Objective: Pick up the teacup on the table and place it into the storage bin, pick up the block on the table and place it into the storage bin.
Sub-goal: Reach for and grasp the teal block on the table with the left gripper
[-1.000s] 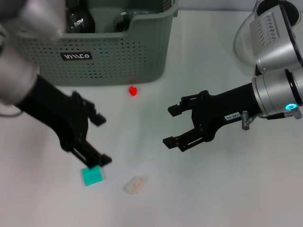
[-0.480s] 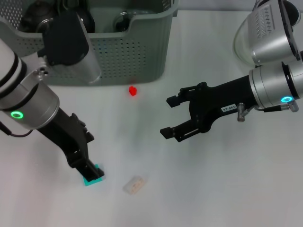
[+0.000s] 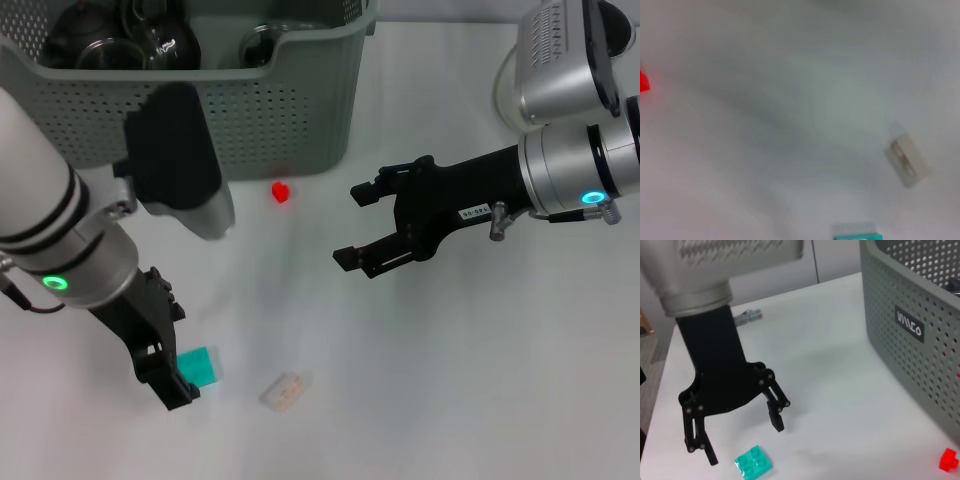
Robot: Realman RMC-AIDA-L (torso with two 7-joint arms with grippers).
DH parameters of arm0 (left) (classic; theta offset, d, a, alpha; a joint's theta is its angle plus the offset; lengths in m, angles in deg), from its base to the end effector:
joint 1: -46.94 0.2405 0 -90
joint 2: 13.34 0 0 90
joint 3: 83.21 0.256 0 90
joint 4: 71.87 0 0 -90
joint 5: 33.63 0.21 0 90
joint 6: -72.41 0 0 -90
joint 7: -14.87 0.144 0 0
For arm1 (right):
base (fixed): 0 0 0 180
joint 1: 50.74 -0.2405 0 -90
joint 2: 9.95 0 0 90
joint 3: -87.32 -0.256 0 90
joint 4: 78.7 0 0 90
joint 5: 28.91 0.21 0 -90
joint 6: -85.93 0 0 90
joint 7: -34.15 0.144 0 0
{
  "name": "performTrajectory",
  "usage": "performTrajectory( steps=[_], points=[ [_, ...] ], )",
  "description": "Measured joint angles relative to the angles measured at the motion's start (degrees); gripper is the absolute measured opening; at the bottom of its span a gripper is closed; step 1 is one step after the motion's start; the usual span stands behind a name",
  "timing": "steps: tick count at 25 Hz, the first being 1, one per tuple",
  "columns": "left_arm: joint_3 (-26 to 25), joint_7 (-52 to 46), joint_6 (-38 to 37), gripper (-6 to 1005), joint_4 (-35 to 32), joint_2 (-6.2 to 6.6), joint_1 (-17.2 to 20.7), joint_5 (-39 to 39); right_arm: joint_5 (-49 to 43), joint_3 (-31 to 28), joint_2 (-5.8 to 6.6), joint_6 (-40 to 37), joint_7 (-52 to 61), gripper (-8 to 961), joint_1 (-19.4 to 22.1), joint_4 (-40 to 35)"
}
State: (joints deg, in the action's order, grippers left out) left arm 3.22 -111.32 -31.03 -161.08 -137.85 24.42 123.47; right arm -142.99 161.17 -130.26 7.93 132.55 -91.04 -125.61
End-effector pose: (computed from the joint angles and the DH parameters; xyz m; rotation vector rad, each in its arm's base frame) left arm -0.2040 0.2771 -0.0149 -2.8651 -0.5309 0.8765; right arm 0.1635 0.3568 -0.0666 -3.0748 0.3872 0.2317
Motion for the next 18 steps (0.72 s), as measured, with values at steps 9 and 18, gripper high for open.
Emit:
performTrajectory(
  steps=[9,18],
  points=[
    [4.46,0.31,3.51,951,-0.53,-0.04,1.45,0.71,0.01,0.11,-0.01,1.04,-0.13,943,0.08,0.16],
    [7.72,0.35,5.01,950,-0.54,-0.16,2.09,1.27,0.0,-0.02,0.0,1.22,-0.77,943,0.29,0.16]
  ],
)
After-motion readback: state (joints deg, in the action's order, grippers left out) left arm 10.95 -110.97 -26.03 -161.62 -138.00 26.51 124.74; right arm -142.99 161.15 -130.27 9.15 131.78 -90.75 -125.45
